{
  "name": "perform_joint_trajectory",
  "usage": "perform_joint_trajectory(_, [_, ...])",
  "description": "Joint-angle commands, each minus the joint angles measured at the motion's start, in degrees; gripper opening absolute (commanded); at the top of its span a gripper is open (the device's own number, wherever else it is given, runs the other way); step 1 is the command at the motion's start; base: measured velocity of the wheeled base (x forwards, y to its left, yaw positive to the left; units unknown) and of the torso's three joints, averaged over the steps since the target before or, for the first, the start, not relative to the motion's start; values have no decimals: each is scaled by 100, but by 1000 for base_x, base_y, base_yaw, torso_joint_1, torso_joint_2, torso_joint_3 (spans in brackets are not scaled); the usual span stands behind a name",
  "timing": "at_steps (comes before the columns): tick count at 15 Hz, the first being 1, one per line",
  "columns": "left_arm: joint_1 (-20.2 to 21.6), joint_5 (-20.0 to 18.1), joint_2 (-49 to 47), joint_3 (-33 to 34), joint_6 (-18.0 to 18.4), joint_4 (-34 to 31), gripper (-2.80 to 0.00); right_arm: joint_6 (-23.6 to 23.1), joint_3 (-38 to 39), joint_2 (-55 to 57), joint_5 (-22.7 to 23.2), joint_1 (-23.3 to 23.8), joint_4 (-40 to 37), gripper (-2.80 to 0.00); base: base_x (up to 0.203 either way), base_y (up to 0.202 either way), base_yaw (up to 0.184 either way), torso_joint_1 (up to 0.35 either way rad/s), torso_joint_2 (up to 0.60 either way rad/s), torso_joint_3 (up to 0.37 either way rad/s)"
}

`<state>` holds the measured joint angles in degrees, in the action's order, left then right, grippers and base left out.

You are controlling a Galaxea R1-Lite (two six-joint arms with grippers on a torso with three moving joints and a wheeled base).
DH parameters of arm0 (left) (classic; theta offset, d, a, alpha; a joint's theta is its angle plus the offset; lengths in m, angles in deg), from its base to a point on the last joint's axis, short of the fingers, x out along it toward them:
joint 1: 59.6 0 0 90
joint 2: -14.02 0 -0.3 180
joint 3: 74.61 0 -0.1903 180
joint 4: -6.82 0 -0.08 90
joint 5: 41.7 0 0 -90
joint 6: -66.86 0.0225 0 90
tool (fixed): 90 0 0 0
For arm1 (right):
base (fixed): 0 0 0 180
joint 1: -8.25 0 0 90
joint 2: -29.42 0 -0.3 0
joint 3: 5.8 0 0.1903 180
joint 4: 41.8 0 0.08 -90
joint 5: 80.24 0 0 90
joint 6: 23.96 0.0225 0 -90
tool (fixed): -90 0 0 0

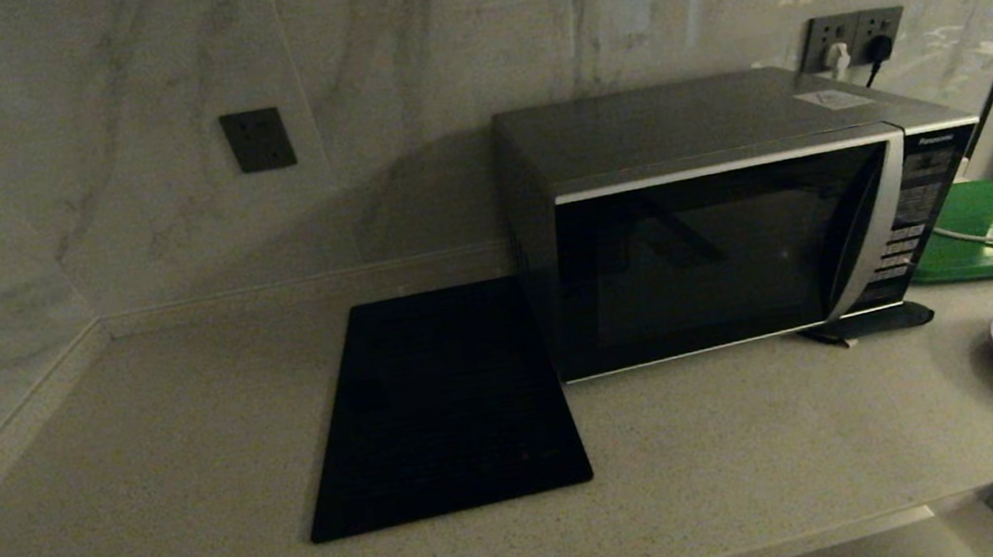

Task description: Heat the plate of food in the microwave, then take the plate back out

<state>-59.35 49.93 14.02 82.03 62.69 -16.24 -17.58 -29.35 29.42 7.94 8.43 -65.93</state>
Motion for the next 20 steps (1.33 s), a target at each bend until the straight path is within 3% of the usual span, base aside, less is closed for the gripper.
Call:
perform_joint_trajectory(1, [2,4,-9,0,-5,5,-280,-14,1,9,-3,-1,-2,-280,0,0,0,0,0,0])
perform_joint_trajectory(20, [2,4,-9,0,-5,5,-280,92,-7,0,-21,-1,-2,-280,0,0,0,0,0,0])
